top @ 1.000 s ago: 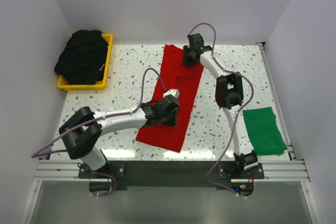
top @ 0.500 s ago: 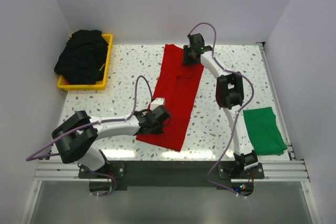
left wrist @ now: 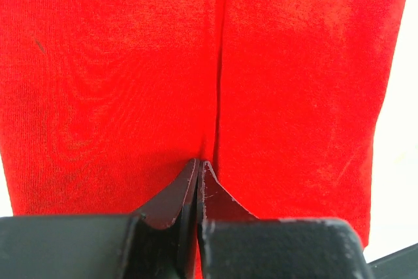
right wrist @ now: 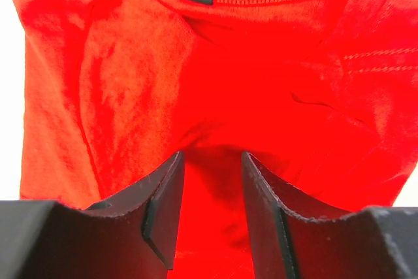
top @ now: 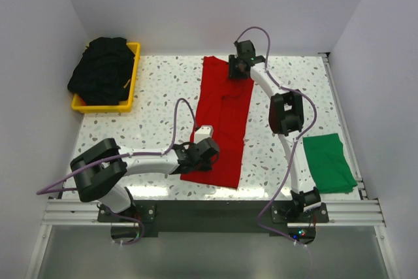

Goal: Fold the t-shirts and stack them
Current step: Fold the tshirt

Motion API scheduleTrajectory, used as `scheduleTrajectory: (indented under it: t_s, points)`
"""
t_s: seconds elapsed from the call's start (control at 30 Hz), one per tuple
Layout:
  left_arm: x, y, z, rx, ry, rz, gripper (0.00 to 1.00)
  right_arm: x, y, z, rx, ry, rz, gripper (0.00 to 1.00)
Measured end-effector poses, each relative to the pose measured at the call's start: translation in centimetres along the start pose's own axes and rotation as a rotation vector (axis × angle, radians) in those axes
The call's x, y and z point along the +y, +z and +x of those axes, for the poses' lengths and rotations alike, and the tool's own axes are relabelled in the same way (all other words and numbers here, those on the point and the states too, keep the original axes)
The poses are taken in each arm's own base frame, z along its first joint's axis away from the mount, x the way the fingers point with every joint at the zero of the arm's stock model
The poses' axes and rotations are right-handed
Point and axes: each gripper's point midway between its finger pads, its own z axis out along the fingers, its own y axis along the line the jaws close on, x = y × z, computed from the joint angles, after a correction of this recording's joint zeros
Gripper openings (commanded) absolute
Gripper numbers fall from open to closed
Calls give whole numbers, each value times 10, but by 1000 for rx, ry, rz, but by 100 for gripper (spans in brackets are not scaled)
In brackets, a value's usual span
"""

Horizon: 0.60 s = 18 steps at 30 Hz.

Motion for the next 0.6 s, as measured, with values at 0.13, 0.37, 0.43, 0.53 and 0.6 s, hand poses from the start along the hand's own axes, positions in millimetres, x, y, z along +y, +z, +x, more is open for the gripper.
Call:
scheduleTrajectory:
  t_s: [0.13, 0.37, 0.43, 0.53, 0.6]
  points:
    - [-2, 0, 1, 1, -9, 5, 6, 1, -3, -8, -19, -8, -4, 47]
    - [-3, -4, 3, 10, -4, 11, 19, -7, -6, -24, -54, 10, -7, 47]
    - [1, -9, 3, 13, 11, -6, 25, -12, -7, -25, -54, 17, -1, 47]
    - [0, -23, -12, -16, 22, -14, 32, -18, -21, -22, -33, 33, 14, 47]
    - [-4, -35, -31, -59, 3, 9, 37, -20, -39, -18, -18, 49, 25, 47]
